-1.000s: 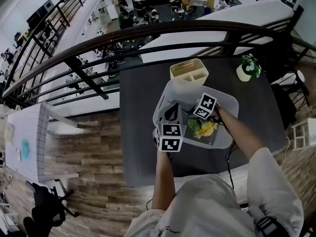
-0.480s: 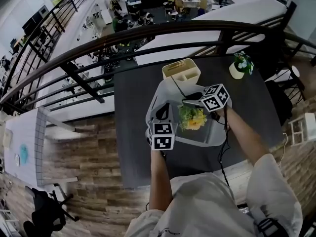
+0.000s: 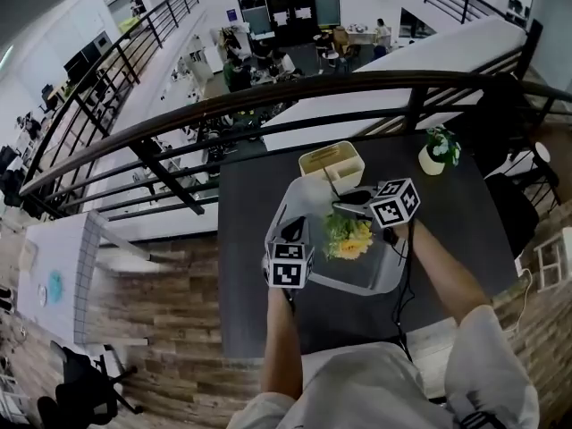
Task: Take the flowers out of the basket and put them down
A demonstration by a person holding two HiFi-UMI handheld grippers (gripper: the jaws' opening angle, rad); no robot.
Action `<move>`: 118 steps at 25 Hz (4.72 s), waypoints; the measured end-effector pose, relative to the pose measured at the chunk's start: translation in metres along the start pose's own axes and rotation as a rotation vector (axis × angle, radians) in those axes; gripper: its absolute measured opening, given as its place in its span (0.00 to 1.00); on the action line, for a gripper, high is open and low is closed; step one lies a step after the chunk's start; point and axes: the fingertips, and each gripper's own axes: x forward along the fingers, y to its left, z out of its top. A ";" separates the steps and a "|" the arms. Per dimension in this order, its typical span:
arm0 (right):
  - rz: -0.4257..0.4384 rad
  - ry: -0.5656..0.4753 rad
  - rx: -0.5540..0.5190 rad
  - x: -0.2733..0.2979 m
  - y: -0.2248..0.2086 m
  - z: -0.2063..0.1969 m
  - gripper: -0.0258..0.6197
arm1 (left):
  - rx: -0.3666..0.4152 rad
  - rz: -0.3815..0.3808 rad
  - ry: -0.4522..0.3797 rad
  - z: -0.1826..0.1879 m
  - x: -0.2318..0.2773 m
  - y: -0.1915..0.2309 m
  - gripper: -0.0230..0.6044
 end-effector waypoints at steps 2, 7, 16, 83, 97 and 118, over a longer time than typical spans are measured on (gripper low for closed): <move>0.019 -0.014 -0.012 -0.009 0.007 0.010 0.18 | -0.025 0.050 -0.013 0.004 -0.006 0.005 0.08; 0.075 -0.072 -0.035 -0.038 0.023 0.039 0.18 | -0.032 0.204 -0.054 0.017 -0.040 0.015 0.07; 0.133 -0.152 -0.049 -0.099 0.030 0.067 0.18 | -0.017 0.269 -0.123 0.062 -0.057 -0.037 0.08; -0.384 0.116 0.707 -0.270 -0.113 -0.308 0.35 | 0.006 0.101 -0.089 0.046 -0.005 -0.333 0.07; -0.392 0.061 0.658 -0.304 -0.129 -0.263 0.58 | -0.006 0.193 -0.052 0.031 -0.040 -0.354 0.08; -0.140 -0.035 0.373 -0.432 -0.033 -0.248 0.45 | -0.045 0.315 -0.080 0.010 -0.078 -0.460 0.08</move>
